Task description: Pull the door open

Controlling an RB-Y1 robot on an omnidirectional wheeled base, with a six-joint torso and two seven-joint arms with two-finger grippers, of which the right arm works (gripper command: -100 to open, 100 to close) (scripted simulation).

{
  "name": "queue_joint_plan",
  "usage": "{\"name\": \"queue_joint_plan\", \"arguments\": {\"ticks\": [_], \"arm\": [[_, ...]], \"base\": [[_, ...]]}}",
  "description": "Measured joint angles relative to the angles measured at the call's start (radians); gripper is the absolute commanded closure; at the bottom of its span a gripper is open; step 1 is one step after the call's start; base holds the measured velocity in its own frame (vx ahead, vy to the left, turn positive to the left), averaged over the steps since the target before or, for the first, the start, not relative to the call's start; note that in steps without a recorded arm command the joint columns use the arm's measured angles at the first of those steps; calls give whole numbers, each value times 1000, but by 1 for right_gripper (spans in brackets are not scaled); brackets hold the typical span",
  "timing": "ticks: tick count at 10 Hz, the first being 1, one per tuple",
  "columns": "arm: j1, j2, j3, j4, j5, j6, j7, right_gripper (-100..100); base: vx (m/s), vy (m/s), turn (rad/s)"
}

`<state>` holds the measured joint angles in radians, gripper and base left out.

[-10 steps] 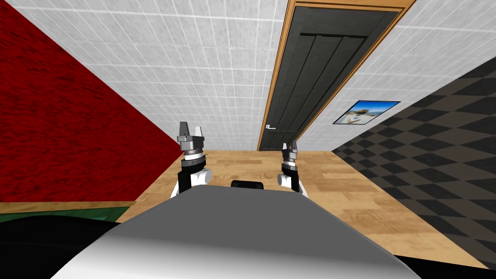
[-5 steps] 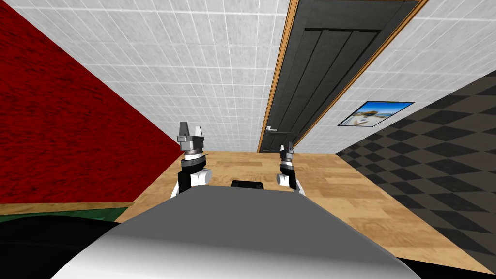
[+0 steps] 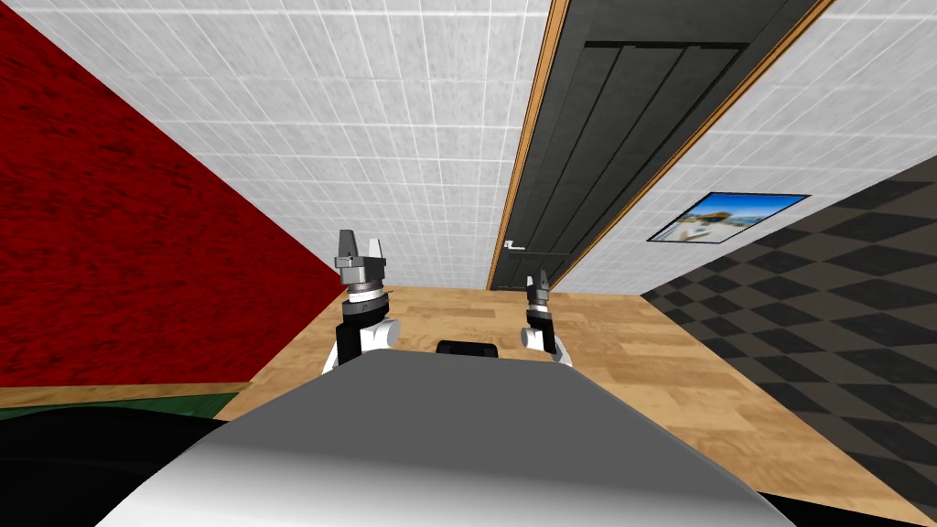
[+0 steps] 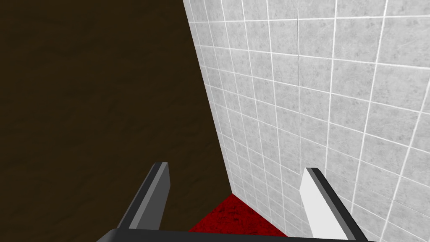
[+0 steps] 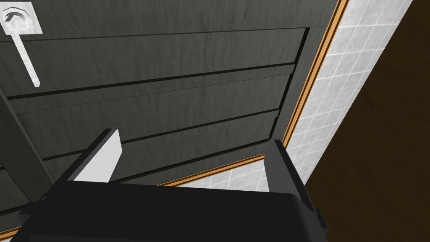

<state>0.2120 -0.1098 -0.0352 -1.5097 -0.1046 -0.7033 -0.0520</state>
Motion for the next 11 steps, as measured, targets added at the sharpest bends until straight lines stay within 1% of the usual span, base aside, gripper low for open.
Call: {"name": "queue_joint_plan", "arguments": {"ticks": [1, 2, 3, 5, 7, 9, 11], "arm": [[-8, -3, 0, 29, -1, -10, -1, -100], [-24, -8, -1, 59, -3, -12, -3, -100], [-36, -7, 0, 87, -2, -15, -2, -100], [-52, -14, 2, 142, -4, -25, -5, -100], [-81, -21, 1, 205, -7, -33, -8, -100], [-95, -25, 2, 244, -9, -36, -10, -100], [-116, -32, 1, 293, -11, -43, -14, -100]], "base": [[67, -37, 40], [98, -46, 45], [99, -58, 40], [101, -48, 43], [92, -41, 41], [57, -25, 21], [79, -44, 46]]}}
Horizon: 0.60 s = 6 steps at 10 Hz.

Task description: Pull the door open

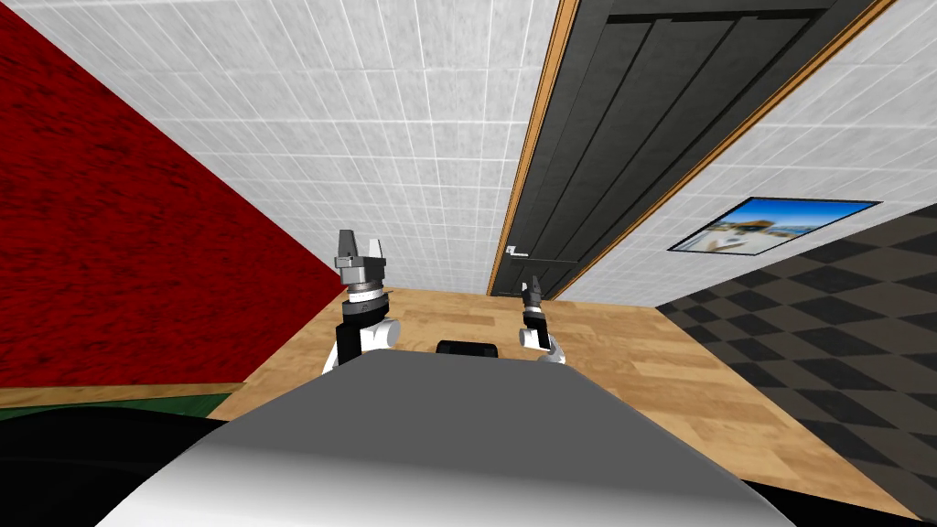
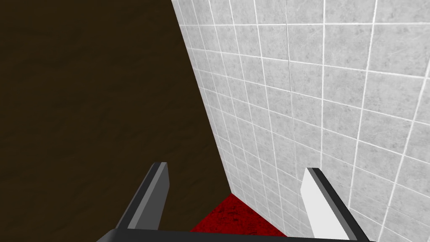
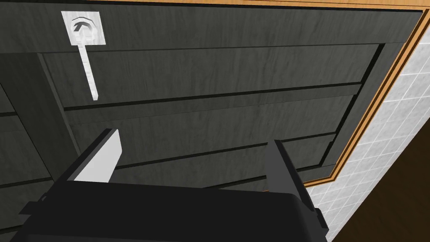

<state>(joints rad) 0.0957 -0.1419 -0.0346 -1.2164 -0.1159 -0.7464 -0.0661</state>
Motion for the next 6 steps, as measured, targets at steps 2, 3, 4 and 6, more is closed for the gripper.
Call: {"name": "queue_joint_plan", "arguments": {"ticks": [2, 3, 4, 6], "arm": [[-24, -3, 1, 61, -2, -11, -1, -100], [-41, -6, 1, 104, -2, -22, -2, -100], [-50, -9, 1, 127, -4, -24, -4, -100], [-73, -16, 1, 183, -7, -30, -9, -100]], "base": [[96, -61, 40], [91, -41, 41], [102, -35, 33], [82, -44, 45]]}}
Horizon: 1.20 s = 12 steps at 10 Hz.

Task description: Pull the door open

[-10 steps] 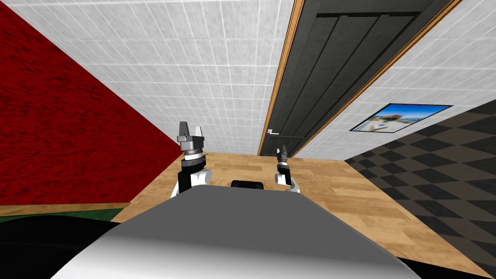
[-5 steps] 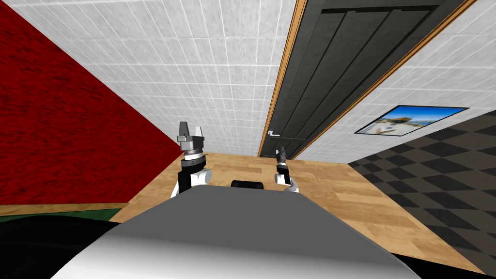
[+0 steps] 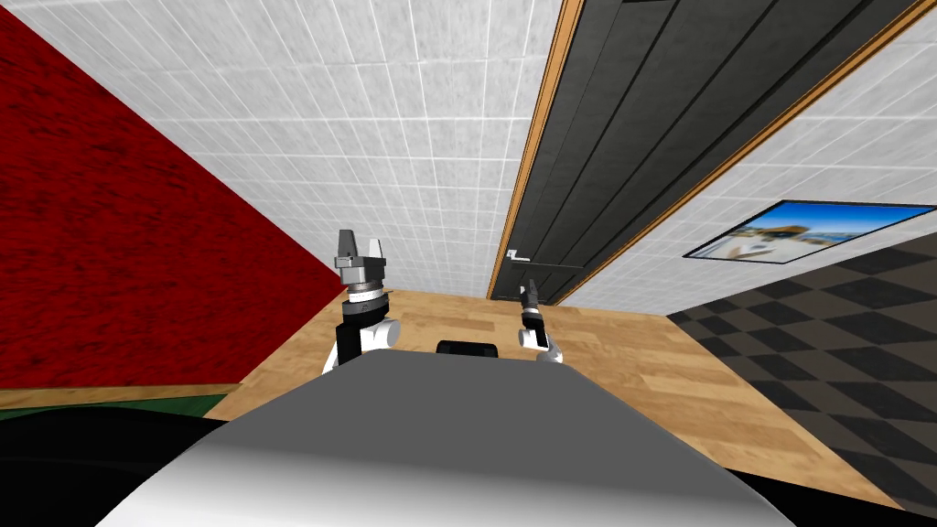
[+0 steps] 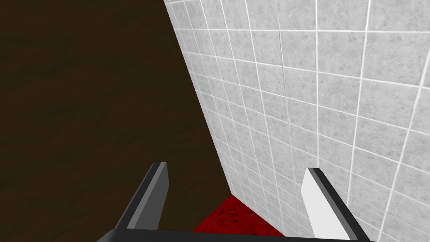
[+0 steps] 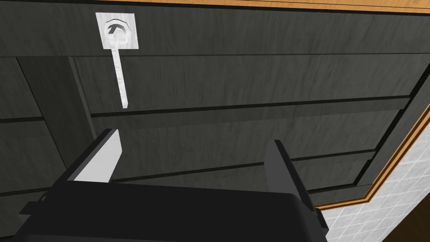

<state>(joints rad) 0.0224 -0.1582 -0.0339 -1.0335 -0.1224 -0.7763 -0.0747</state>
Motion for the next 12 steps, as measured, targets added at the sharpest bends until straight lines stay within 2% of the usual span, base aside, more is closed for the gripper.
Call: {"name": "queue_joint_plan", "arguments": {"ticks": [5, 6, 10, 12], "arm": [[-34, -6, 2, 92, -3, -9, -3, -100], [-50, -8, 1, 131, -4, -18, -4, -100], [-90, -18, 2, 228, -8, -32, -11, -100], [-103, -19, 2, 262, -10, -34, -11, -100]], "base": [[74, -33, 29], [85, -42, 32], [87, -51, 32], [72, -35, 30]]}}
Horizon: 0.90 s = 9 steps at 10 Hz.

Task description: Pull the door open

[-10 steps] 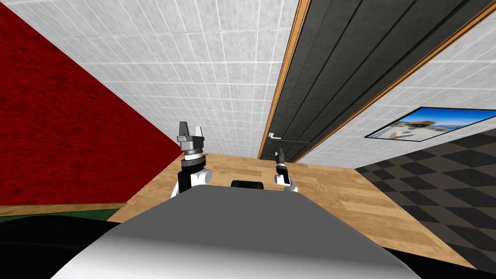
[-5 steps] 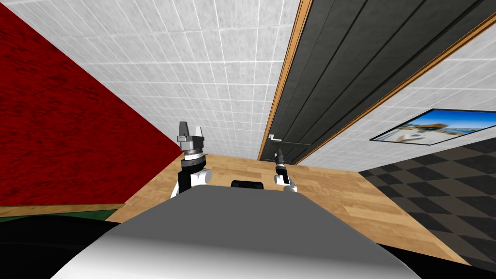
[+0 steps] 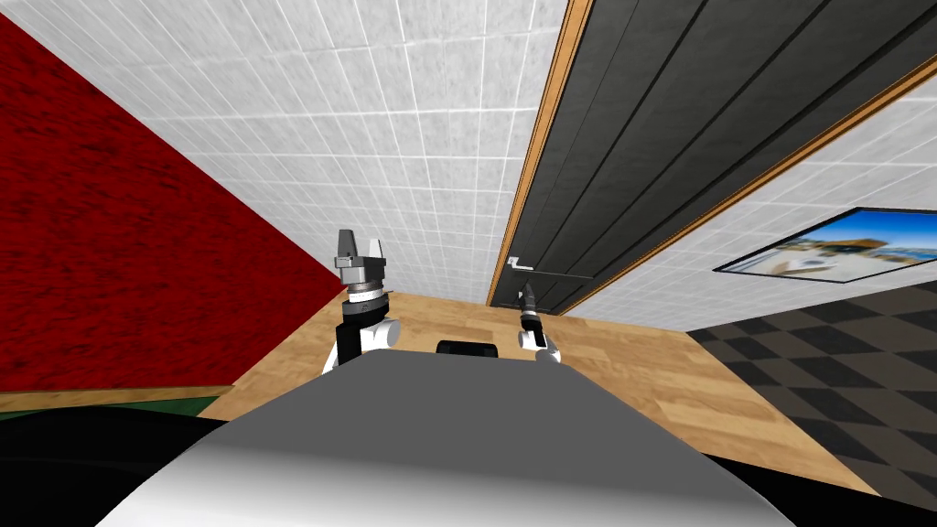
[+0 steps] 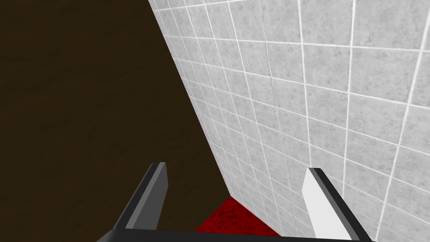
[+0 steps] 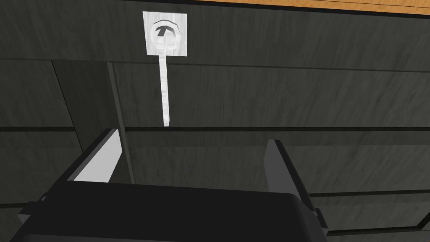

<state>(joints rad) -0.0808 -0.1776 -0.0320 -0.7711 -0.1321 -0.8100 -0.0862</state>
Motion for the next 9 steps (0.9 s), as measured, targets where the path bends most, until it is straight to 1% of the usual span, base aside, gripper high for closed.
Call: {"name": "queue_joint_plan", "arguments": {"ticks": [3, 4, 6, 8, 9], "arm": [[-33, -6, 0, 85, -3, -19, -5, -100], [-39, -10, 1, 107, -4, -20, -8, -100], [-63, -12, 1, 162, -6, -29, -10, -100], [-81, -12, 1, 206, -7, -35, -9, -100], [-82, -12, 1, 208, -7, -35, -9, -100]], "base": [[101, -54, 42], [105, -65, 33], [88, -48, 32], [72, -35, 21], [111, 29, 120]]}}
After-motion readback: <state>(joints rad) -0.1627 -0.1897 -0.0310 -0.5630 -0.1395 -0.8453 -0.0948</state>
